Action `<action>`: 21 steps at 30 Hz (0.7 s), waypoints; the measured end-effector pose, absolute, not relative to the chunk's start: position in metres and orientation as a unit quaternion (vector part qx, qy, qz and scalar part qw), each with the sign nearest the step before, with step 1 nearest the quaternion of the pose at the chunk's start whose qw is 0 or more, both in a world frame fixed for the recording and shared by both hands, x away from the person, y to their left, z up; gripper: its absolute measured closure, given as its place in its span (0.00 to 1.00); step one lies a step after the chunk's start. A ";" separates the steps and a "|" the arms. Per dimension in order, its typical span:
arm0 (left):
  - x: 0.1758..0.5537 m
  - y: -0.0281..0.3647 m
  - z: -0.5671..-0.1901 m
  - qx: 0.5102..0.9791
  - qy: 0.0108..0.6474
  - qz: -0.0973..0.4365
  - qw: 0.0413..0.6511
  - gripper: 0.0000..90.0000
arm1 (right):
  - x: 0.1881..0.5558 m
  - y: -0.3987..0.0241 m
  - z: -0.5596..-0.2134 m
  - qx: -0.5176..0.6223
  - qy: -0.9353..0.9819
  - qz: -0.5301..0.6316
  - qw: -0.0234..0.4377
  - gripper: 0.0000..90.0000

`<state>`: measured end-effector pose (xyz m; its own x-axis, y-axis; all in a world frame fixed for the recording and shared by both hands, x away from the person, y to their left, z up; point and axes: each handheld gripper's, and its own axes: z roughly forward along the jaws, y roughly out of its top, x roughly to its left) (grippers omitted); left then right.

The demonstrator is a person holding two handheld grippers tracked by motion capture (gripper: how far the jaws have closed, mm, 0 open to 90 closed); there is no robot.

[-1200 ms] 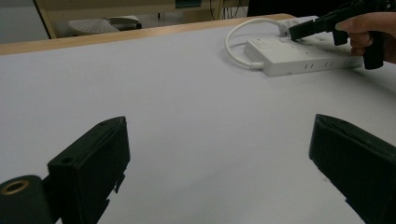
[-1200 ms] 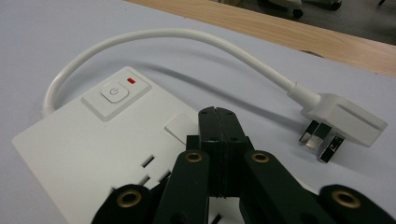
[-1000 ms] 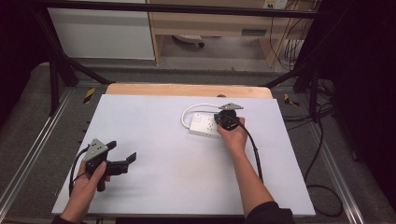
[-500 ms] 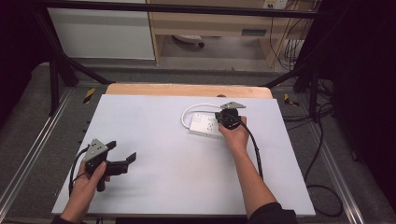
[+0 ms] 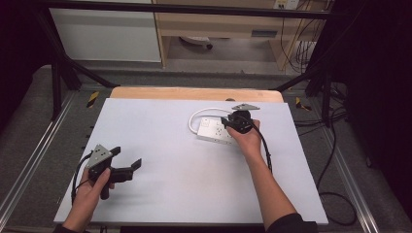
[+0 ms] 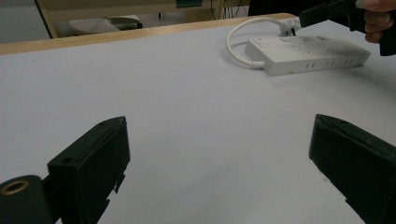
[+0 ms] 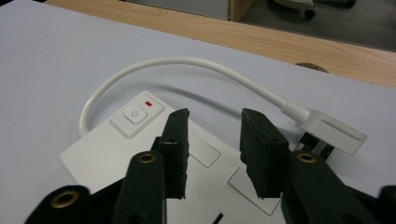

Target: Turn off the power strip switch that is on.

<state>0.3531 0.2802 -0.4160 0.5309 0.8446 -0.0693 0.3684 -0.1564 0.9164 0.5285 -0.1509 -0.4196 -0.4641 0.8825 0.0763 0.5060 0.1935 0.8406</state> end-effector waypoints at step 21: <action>0.353 0.281 -0.416 0.721 0.420 0.241 0.495 0.06 | 0.530 -0.149 -0.401 0.489 0.730 0.436 0.198 0.08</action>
<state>0.3526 0.2806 -0.4160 0.5313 0.8444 -0.0688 0.3678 -0.1567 0.9166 0.5304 -0.1491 -0.4009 -0.4446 0.8851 0.1377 0.5407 0.1426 0.8290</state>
